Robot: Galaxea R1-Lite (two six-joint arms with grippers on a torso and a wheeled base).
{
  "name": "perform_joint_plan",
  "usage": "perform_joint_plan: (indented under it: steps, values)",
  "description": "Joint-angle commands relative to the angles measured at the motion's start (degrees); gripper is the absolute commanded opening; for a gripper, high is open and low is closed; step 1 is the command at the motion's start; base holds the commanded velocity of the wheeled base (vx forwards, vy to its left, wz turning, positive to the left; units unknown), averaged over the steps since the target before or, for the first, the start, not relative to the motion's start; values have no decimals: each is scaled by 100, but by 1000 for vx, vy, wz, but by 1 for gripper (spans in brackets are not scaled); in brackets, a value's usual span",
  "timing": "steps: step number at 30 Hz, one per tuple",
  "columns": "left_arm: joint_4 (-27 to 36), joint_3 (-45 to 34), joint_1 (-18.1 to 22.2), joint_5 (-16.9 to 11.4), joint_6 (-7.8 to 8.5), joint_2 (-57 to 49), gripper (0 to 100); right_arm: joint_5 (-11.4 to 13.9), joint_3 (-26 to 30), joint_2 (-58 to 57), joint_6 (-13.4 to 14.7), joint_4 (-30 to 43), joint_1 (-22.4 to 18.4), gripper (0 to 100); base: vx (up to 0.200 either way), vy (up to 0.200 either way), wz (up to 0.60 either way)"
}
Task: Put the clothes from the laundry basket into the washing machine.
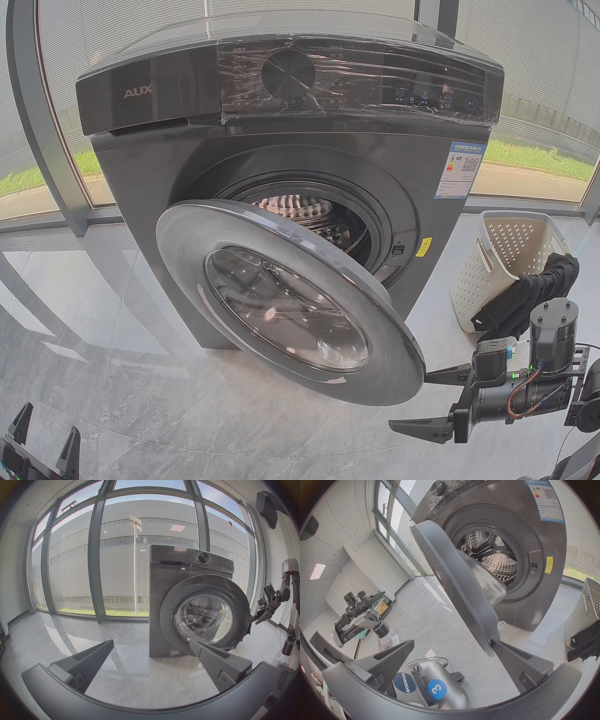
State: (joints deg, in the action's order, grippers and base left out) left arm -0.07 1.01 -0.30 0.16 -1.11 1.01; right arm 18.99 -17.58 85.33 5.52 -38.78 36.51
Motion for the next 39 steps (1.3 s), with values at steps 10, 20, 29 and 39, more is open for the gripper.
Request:
perform_joint_plan:
  steps: [10,20,29,39]
  values:
    - [-1,-84,-5,2,-3,-101,100,-10,-211,-676,37,-174,-628,100,0,0,0]
    - [-1,-84,-5,2,-3,-101,100,140,-852,-896,749,-288,-1419,100,0,0,0]
    - [-1,-84,-5,2,-3,-101,100,-722,-782,352,476,-394,-1366,100,0,0,0]
    - [-1,-84,-5,2,-3,-101,100,-783,-580,1012,406,-772,-856,100,0,0,0]
